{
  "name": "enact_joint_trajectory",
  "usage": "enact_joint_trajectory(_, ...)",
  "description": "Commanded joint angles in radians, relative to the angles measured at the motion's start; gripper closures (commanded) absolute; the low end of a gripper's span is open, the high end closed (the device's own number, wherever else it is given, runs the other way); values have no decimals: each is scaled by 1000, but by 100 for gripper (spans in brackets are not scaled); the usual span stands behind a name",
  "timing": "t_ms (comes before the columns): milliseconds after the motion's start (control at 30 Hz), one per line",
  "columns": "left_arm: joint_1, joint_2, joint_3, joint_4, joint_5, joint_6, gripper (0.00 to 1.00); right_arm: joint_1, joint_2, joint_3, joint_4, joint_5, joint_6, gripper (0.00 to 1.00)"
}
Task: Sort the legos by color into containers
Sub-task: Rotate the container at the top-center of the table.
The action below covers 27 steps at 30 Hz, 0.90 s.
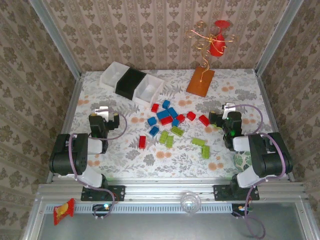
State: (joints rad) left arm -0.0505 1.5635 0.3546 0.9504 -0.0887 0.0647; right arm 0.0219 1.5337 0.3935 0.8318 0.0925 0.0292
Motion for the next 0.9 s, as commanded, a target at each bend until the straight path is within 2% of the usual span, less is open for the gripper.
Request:
enact_joint_trajectory(0,1,-5,23,2,15,24,0,0,-7,16,14,-15,0,0)
enact_joint_trajectory(733,3,-4,25,-1,19,23,0,0,-6,18,12,-17,0,0)
enact_joint_trajectory(867,26,-6,35,-24,40,-1,0,0,-7,18,12,-16,0,0)
